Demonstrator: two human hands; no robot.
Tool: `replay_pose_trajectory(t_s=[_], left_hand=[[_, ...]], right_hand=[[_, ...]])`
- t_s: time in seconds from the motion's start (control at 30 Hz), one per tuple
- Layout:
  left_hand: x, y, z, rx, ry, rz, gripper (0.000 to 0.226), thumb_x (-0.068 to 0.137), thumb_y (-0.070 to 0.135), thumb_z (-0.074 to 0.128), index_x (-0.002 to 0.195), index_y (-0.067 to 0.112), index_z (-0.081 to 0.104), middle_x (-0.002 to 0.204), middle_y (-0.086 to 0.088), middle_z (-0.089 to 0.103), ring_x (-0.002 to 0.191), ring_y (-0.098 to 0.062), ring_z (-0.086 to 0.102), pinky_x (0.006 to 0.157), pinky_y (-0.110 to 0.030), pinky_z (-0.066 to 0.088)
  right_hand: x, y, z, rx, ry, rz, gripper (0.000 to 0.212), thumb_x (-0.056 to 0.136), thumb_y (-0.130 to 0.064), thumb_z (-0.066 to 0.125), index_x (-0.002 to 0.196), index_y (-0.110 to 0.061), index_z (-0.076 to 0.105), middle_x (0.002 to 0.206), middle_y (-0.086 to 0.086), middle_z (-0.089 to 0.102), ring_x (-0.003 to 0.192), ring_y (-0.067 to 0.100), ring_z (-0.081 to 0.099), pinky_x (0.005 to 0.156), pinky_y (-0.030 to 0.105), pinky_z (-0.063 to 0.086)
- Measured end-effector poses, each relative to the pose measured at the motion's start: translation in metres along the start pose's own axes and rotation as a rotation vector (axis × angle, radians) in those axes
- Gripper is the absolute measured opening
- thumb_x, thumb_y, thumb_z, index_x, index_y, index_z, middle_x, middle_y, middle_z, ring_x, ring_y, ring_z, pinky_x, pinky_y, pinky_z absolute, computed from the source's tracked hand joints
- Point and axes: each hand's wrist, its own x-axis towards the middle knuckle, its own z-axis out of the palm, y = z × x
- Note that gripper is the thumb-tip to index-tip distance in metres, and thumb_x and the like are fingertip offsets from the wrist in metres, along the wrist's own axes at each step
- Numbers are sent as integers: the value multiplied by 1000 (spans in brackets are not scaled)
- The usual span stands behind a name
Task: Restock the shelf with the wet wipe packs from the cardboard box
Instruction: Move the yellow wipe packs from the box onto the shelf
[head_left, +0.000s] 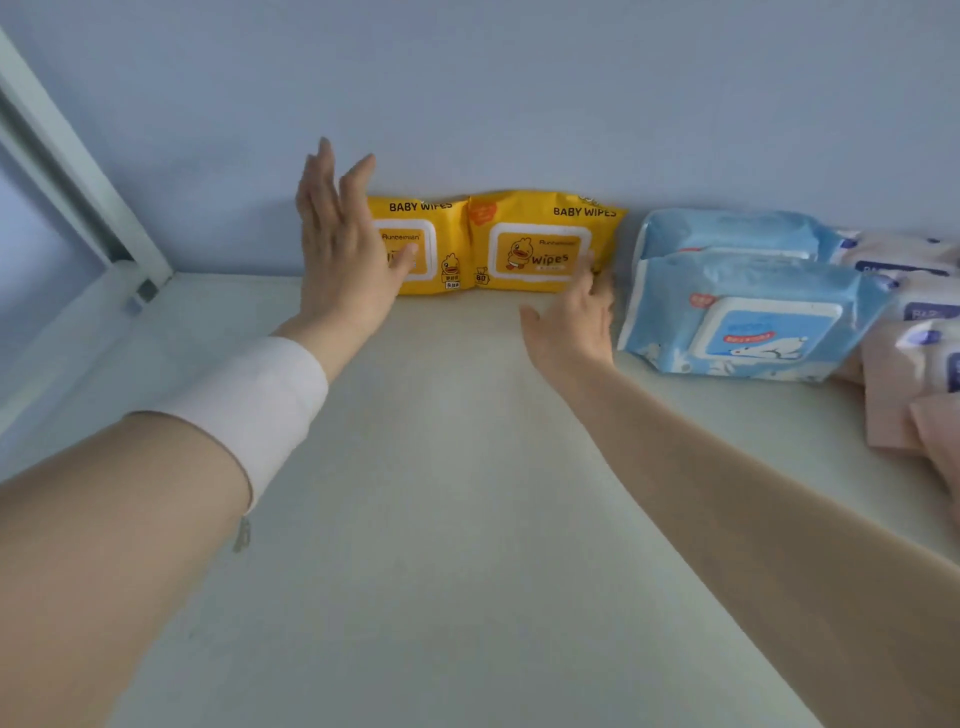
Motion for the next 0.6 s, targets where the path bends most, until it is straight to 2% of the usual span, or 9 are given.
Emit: replay_pose_trajectory(t_s=[0.1,0.17,0.27,0.37,0.47,0.6], left_hand=[[0,45,-21,211,-170,484,58,84,16,64,134,-1,42,146,-24,34,140,-38,26,116,-43,19],[3,88,-37,319,-304,628,57,87,21,61,137,3,40,146,-18,37,141,-33,27,116,-41,17],[-1,171,-60,396,-377,648,56,90,27,55,140,10,37,150,-12,32,144,-26,21,117,-37,10],[-24,270,-75,460,-391,672,56,89,28,54,140,12,37,150,-12,32,144,-26,20,116,-38,12],[-72,384,-77,512,-452,734,51,91,32,50,138,13,40,144,-14,41,137,-29,32,112,-40,21],[-160,545,-61,450,-554,835,47,88,40,47,127,15,46,130,-15,52,119,-36,48,97,-42,39]], right_hand=[[-28,5,-50,-182,-83,-169,64,95,-26,47,149,-16,13,155,9,14,142,25,20,111,36,24],[-43,12,-97,-264,-56,-239,54,95,-27,46,145,-15,28,149,8,30,136,26,32,106,36,31],[-68,39,-181,-395,76,-280,49,95,-28,45,142,-18,35,145,7,37,132,27,38,103,37,34],[-98,96,-271,-607,174,-253,47,94,-23,47,140,-15,37,140,13,41,130,32,40,102,38,34],[-144,180,-361,-820,208,-108,48,91,-21,47,138,-15,38,140,15,41,131,33,36,104,41,32],[-233,299,-478,-986,171,163,53,93,-26,46,143,-13,30,149,17,30,141,34,21,112,45,23]])
